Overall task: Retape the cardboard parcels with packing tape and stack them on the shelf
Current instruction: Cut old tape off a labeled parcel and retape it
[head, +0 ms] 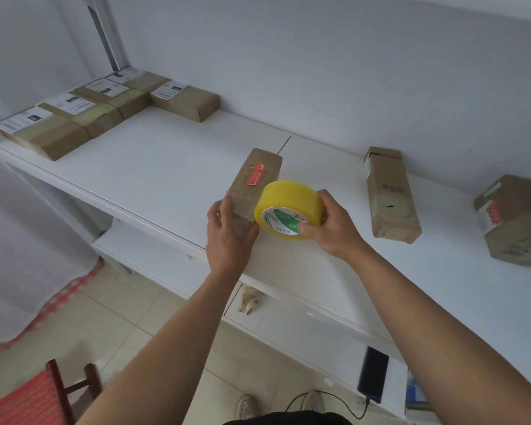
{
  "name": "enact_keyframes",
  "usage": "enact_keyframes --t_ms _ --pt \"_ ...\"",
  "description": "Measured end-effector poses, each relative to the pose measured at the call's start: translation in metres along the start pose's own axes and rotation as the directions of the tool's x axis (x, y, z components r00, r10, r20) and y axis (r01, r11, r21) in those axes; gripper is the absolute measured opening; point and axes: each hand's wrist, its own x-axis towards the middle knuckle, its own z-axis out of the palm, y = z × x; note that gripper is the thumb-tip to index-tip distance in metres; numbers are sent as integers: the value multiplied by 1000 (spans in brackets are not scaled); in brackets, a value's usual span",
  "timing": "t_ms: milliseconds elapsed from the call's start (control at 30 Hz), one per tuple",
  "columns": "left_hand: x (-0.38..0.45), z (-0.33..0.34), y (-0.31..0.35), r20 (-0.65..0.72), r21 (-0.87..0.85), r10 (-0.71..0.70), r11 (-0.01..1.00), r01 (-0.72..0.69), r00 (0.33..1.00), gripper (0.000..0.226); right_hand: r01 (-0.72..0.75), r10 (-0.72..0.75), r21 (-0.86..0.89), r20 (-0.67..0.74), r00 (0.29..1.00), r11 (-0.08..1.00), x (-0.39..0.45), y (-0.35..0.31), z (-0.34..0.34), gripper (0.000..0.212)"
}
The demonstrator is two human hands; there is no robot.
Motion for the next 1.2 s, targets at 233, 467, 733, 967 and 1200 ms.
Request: enact_keyframes --t_ms 233,467,733,967,1200 --pt "5 -2 -4 56 255 155 953 -164 986 84 -22 22 11 7 1000 1000 -1 7 0 34" --pt "11 -11 -5 116 325 228 911 -254 967 75 -19 19 18 48 999 1000 5 7 2 35" --pt "18 -21 5 117 17 29 999 -32 993 75 41 -41 1 50 998 999 20 -17 1 40" --pt "34 -26 -5 180 -187 -44 979 78 983 68 78 -76 -37 43 996 996 29 -40 5 48" --pt "36 -9 -12 399 -333 -19 928 165 917 74 114 -115 -168 -1 993 979 25 -41 -2 36"
